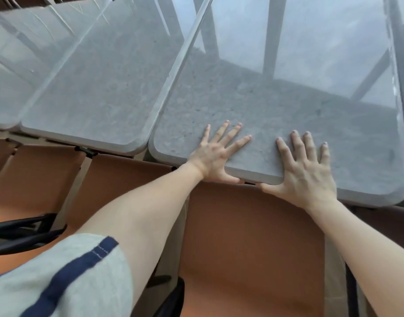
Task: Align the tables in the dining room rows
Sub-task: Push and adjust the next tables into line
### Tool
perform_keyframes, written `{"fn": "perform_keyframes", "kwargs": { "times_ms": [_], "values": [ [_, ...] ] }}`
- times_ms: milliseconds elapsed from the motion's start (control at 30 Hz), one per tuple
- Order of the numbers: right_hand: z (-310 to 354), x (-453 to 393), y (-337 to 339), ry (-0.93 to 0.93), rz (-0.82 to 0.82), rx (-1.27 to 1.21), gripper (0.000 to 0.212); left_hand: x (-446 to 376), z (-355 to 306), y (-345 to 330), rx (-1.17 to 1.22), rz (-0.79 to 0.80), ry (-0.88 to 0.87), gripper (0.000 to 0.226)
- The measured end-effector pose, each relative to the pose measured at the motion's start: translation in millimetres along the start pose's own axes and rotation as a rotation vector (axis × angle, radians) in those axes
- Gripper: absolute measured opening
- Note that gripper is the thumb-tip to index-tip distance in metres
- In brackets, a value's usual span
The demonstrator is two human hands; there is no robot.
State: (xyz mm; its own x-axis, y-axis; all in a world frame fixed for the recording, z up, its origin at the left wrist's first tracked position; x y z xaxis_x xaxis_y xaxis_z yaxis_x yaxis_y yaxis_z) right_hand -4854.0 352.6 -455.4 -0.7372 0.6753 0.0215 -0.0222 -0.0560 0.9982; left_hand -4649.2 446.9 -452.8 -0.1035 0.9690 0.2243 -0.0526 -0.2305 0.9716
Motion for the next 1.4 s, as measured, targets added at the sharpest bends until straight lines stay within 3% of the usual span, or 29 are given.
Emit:
{"fn": "perform_keyframes", "kwargs": {
  "times_ms": [333, 467, 600, 733, 833, 933, 1033, 1167, 1267, 1333, 1400],
  "values": [
    [-3, 0, -2, -0.012, 0.047, -0.052, 0.124, -1, 2, -2, 0.041, -0.007, -0.014, 0.119],
    [5, -24, 14, -0.154, 0.145, -0.134, 0.098, -2, 3, -3, 0.048, 0.003, -0.022, 0.120],
    [52, -62, 18, -0.392, 0.151, -0.091, 0.076, -4, 5, -9, 0.050, -0.036, -0.023, 0.124],
    [60, -61, 1, -0.450, 0.078, -0.130, 0.067, -4, 5, -12, 0.070, -0.065, -0.030, 0.125],
    [57, -55, -2, -0.222, -0.174, -0.264, 0.068, -5, 5, -15, 0.092, -0.061, -0.038, 0.123],
    [64, -55, -5, 0.088, -0.110, -0.273, 0.089, -5, 5, -14, 0.076, -0.034, -0.040, 0.119],
    [63, -58, -7, 0.081, -0.031, -0.226, 0.096, -5, 9, -14, 0.175, -0.076, -0.050, 0.106],
    [62, -63, -7, -0.016, 0.016, -0.198, 0.094, -2, 12, -14, 0.253, -0.216, -0.005, 0.091],
    [59, -64, -8, -0.026, 0.004, -0.214, 0.088, 5, 10, -9, 0.342, -0.437, 0.047, 0.075],
    [60, -64, -10, -0.044, -0.024, -0.225, 0.083, 16, 11, -9, 0.466, -0.665, 0.198, 0.061],
    [60, -65, -13, -0.056, -0.042, -0.215, 0.077, 38, 24, -16, 0.665, -0.916, 0.535, 0.055]
  ]
}}
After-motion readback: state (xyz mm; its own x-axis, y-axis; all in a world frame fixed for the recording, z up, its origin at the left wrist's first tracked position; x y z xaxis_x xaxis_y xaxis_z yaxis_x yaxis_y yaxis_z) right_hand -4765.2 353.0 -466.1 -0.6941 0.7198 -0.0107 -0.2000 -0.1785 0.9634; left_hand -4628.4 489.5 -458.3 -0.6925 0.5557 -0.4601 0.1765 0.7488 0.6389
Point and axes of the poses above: each hand's wrist, its own x-axis away from the middle knuckle, its own y-axis out of the back of the hand, z = x × y, the point moved 3 cm from there along -x, towards the middle knuckle, and after that the axes turned 1 degree about x, right-handed, at the moved point
